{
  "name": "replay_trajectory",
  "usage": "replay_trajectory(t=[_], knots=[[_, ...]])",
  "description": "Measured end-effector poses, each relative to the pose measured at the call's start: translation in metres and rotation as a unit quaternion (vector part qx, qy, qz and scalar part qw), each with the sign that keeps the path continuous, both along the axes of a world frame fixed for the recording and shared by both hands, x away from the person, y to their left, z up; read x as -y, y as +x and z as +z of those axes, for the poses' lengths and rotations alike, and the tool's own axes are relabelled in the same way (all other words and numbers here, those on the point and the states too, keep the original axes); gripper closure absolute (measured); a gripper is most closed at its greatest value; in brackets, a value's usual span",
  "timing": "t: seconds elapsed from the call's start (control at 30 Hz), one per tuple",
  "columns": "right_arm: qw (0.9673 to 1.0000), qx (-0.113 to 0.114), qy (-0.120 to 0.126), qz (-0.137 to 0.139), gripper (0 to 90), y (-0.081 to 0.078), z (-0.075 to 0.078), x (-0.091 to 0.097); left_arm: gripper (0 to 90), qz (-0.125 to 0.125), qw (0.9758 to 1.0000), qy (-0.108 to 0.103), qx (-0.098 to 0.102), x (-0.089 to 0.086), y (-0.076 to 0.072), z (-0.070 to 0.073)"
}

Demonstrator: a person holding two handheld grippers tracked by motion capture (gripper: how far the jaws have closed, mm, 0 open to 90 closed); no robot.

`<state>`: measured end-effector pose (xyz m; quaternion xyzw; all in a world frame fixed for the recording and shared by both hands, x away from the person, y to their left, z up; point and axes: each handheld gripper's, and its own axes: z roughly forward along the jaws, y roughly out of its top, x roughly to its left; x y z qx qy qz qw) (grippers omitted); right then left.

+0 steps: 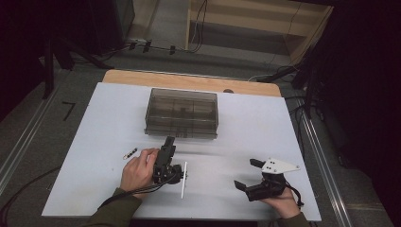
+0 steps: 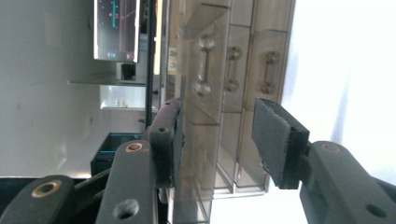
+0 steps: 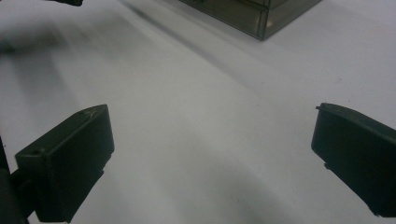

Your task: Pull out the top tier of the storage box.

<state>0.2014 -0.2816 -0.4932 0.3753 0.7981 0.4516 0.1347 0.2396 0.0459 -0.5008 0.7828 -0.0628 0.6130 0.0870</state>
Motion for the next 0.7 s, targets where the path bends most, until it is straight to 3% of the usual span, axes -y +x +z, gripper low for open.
replay_trajectory(t=[0.5,0.7], knots=[[1.0000,0.002,-0.002,-0.003,0.0,-0.001,0.000,0.001,30.2,0.012,0.9998,-0.008,-0.010,-0.010,-0.013,-0.001],[1.0000,0.001,-0.002,-0.003,0.0,-0.001,0.000,0.000,26.9,0.010,0.9998,-0.010,-0.010,-0.008,-0.011,-0.004]])
